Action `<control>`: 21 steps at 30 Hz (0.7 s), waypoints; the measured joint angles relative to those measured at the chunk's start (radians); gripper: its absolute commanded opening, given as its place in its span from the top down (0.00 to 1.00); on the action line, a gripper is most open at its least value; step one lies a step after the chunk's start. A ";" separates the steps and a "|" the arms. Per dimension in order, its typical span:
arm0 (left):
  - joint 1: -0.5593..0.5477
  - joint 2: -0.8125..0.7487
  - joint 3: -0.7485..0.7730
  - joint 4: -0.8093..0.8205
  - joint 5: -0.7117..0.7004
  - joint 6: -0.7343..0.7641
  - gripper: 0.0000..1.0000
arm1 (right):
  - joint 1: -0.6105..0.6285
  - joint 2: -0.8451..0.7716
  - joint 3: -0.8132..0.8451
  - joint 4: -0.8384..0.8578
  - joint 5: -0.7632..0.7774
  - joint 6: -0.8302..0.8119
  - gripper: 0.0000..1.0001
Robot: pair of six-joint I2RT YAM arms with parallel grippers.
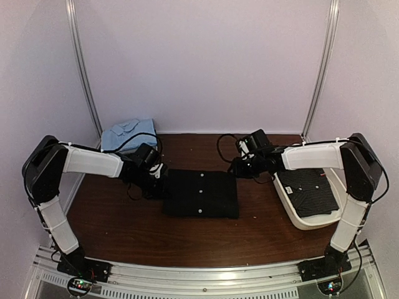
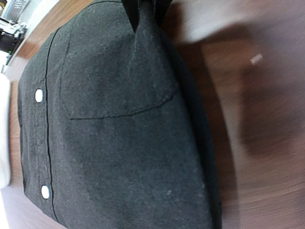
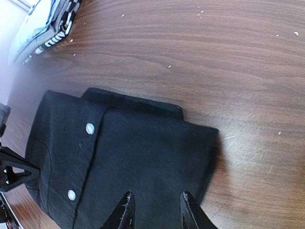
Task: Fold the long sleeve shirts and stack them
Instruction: Pick up the square-folded shirt from the center of the board.
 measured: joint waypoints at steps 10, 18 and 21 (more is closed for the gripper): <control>0.064 -0.148 -0.074 -0.167 -0.080 0.129 1.00 | 0.130 0.011 0.006 -0.019 -0.003 0.004 0.71; 0.098 -0.181 -0.074 -0.239 -0.097 0.201 1.00 | 0.211 0.108 0.113 -0.067 0.019 0.006 0.76; 0.121 -0.204 -0.074 -0.261 -0.101 0.219 1.00 | 0.225 0.131 0.136 -0.087 0.028 0.006 0.76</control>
